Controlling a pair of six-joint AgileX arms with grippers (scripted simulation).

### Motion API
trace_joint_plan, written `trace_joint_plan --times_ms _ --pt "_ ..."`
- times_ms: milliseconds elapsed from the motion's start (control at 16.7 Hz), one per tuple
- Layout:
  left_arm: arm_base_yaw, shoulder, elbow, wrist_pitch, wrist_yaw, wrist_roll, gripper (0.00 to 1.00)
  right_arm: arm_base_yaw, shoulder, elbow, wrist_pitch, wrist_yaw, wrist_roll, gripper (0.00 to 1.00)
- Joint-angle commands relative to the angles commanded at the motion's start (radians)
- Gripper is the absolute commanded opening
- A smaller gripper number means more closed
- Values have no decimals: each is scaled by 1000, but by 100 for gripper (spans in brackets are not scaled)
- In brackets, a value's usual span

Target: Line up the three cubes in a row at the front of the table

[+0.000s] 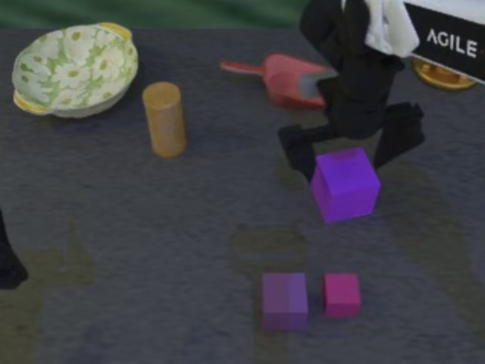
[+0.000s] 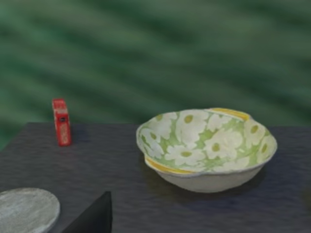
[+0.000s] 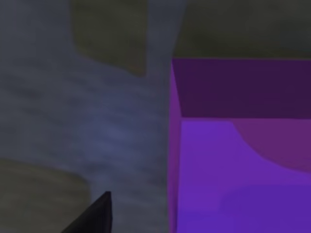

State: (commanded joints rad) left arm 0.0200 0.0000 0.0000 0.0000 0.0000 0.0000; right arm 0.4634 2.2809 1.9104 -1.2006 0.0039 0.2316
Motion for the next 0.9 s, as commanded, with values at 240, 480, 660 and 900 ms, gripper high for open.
trace_joint_plan --times_ms 240,480,660,900 --pt "0 0 0 0 0 0 100 1 38 -119 164 0 1 100" --pt "0 0 0 0 0 0 100 1 49 -150 199 1 1 100" --pt "0 0 0 0 0 0 100 1 49 -150 199 1 1 92" --pt "0 0 0 0 0 0 100 1 49 -150 199 1 1 62"
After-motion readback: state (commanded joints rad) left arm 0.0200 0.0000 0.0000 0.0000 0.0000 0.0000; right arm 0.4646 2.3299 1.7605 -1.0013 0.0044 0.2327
